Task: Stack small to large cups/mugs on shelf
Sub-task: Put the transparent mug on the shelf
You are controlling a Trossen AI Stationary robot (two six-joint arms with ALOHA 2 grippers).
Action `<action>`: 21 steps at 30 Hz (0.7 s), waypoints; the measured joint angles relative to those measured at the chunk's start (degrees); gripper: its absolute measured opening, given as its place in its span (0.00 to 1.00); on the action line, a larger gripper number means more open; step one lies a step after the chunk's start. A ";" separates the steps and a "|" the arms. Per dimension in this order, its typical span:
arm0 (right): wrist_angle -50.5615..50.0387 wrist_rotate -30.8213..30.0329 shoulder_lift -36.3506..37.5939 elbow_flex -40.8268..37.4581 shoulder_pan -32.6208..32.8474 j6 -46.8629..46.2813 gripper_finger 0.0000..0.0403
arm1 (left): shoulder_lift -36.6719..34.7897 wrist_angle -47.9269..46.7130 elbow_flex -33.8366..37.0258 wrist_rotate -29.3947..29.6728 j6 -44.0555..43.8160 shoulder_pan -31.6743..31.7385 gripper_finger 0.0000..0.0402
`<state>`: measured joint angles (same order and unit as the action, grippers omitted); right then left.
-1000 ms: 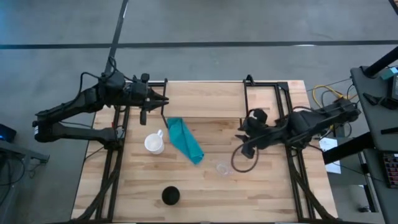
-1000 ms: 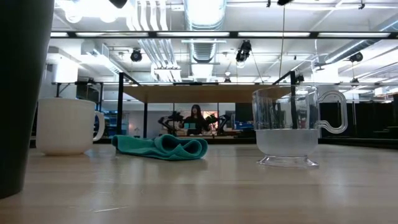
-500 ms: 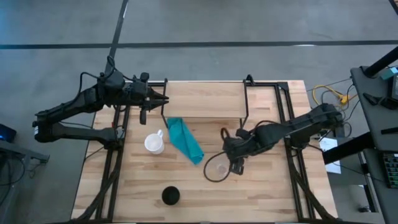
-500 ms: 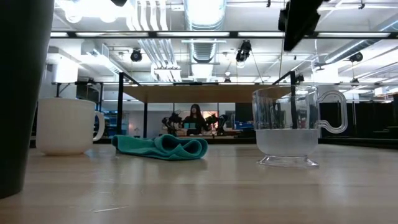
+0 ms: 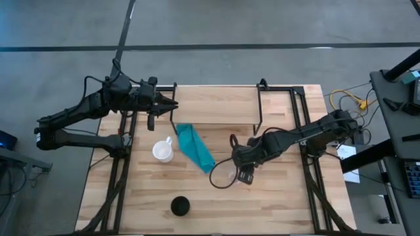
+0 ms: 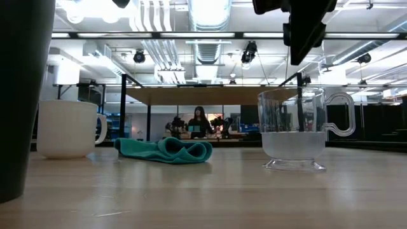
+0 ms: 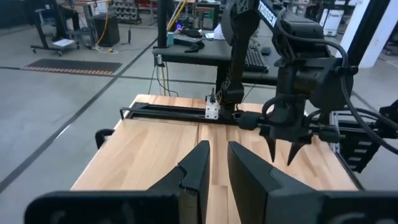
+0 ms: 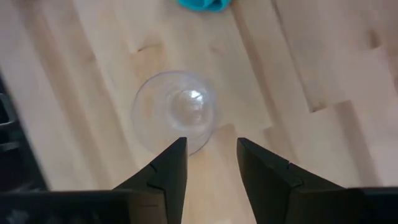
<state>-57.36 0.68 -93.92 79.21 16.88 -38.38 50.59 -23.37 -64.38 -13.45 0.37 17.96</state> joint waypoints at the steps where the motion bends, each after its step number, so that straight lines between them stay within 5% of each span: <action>1: 0.14 1.24 0.01 -0.08 -0.06 -0.51 0.34 | -0.01 0.06 0.00 -0.01 -0.01 0.00 0.11; 21: 0.55 2.02 -8.52 -0.90 -0.05 -1.69 0.33 | 1.57 3.81 0.17 -0.02 -0.05 0.00 0.11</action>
<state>-56.81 2.70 -102.43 78.30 16.83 -40.06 52.16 -19.55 -64.21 -13.47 0.32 17.96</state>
